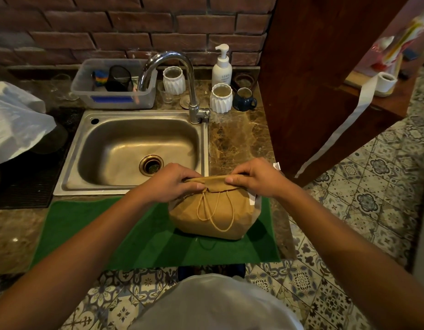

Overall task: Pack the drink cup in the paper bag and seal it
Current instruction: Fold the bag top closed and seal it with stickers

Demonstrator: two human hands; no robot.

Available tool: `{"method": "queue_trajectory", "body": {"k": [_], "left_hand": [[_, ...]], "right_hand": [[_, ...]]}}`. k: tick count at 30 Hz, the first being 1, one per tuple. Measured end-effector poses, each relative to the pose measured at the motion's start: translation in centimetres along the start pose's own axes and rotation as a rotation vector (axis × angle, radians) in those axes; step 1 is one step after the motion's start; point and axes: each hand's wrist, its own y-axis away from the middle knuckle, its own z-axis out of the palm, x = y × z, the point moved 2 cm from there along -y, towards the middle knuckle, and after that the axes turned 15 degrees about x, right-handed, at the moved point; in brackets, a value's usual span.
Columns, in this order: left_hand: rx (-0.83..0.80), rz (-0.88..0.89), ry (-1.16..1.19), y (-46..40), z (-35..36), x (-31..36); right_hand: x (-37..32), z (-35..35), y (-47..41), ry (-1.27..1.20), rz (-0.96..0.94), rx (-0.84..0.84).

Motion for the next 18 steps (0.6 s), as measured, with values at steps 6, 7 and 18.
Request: {"method": "queue_trajectory", "body": {"k": [6,7,18], "left_hand": [[0.097,0.058,-0.076,2.4,0.9,-1.2],[0.106,0.068,-0.075,2.6,1.0,-1.3],[0.124,0.027,-0.078,2.3,0.5,-1.0]], "right_hand": [[-0.9,3.2,2.1,0.079,-0.075,-0.009],[-0.9,3.6,2.2,0.082,-0.079,-0.004],[0.7,3.1,0.9,-0.045,0.031,0.148]]}}
